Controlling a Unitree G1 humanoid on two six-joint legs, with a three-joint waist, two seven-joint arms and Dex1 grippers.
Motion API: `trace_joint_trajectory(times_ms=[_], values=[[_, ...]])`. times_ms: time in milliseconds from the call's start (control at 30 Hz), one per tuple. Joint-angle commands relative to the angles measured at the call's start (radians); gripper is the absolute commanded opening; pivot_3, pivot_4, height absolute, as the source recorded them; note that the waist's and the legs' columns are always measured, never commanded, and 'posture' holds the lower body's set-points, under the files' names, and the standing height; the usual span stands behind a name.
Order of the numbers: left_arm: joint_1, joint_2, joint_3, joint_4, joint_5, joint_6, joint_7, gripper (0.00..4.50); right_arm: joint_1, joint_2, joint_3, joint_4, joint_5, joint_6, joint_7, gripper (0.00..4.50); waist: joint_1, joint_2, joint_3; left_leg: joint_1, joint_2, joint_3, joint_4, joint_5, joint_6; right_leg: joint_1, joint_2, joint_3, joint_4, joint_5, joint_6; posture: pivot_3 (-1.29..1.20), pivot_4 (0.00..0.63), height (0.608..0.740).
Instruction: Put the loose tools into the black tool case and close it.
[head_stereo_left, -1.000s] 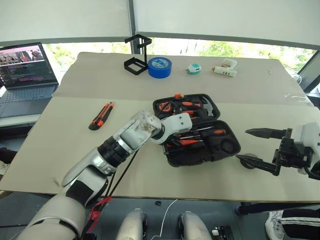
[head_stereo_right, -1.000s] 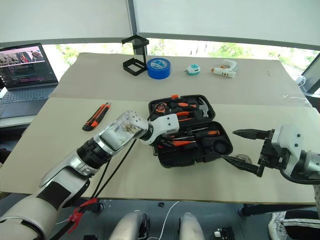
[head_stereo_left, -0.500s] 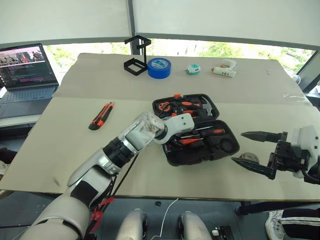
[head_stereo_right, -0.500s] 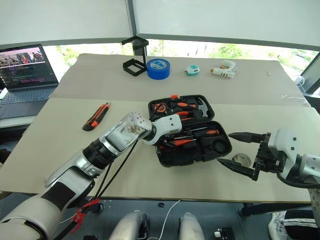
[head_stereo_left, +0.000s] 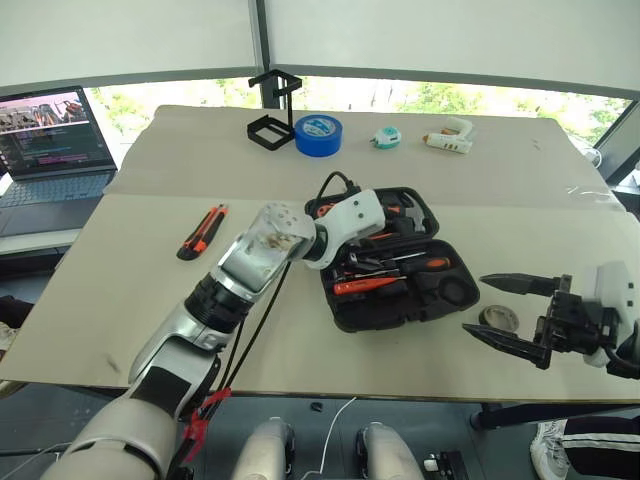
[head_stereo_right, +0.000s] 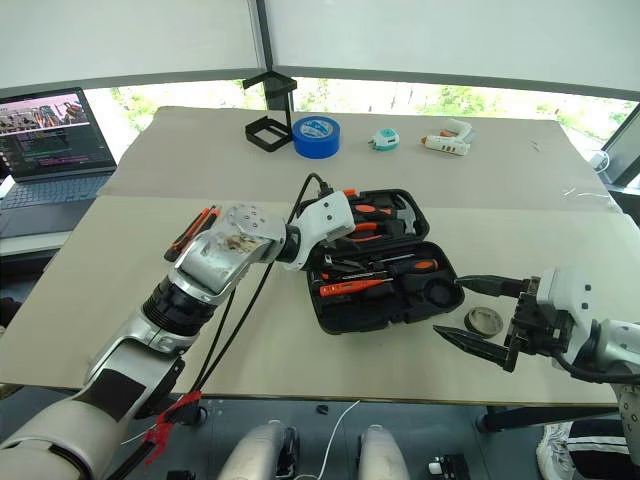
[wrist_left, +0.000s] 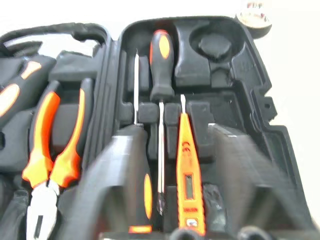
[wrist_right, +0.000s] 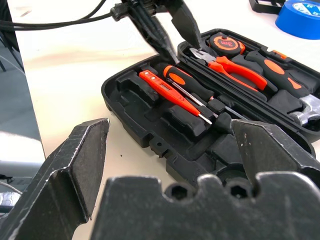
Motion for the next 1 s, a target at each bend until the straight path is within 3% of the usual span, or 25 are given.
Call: trace_joint_trajectory(times_ms=[33, 100, 367, 800, 933, 1000], values=[[0.074, -0.026, 0.045, 0.092, -0.027, -0.182, -0.029, 0.61, 0.009, 0.027, -0.045, -0.020, 0.008, -0.040, -0.014, 4.50, -0.001, 0.000, 0.000, 0.000, 0.000, 0.000, 0.000, 0.000, 0.000, 0.000, 0.000, 0.000, 0.000, 0.000, 0.000, 0.00, 0.150, 0.740], [0.091, -0.042, 0.047, 0.111, -0.028, -0.198, -0.030, 0.10, 0.008, 0.034, -0.048, -0.020, 0.006, -0.045, -0.019, 4.50, 0.000, 0.000, 0.000, 0.000, 0.000, 0.000, 0.000, 0.000, 0.000, 0.000, 0.000, 0.000, 0.000, 0.000, 0.000, 0.00, 0.150, 0.740], [0.134, -0.085, 0.013, 0.181, 0.028, -0.289, -0.003, 0.10, 0.035, 0.044, -0.067, -0.022, 0.007, -0.066, -0.025, 4.50, 0.004, 0.000, 0.000, -0.001, 0.000, 0.000, 0.001, 0.000, 0.000, 0.001, -0.001, 0.000, 0.000, 0.000, 0.000, 0.00, 0.150, 0.740], [0.160, -0.079, -0.022, 0.205, 0.067, -0.164, 0.001, 0.10, 0.053, 0.062, -0.070, -0.039, 0.011, -0.068, -0.035, 4.50, 0.000, 0.000, 0.000, 0.005, 0.000, 0.000, 0.001, 0.000, 0.000, 0.006, 0.000, 0.000, 0.000, 0.000, 0.000, 0.00, 0.150, 0.740], [0.188, -0.080, 0.109, 0.118, -0.014, -0.221, 0.038, 0.10, 0.045, 0.070, -0.081, -0.028, 0.013, -0.085, -0.036, 4.50, -0.004, 0.000, 0.000, 0.009, 0.001, 0.000, 0.000, 0.000, 0.000, 0.009, 0.000, 0.000, -0.001, 0.000, 0.000, 0.00, 0.150, 0.740], [0.223, -0.042, 0.200, 0.024, -0.063, -0.252, 0.040, 0.61, 0.038, 0.075, -0.095, -0.004, 0.016, -0.096, -0.039, 4.50, -0.006, 0.000, 0.000, 0.009, 0.001, 0.000, 0.000, 0.000, 0.000, 0.009, 0.000, 0.000, 0.000, 0.000, 0.000, 0.00, 0.150, 0.740]])
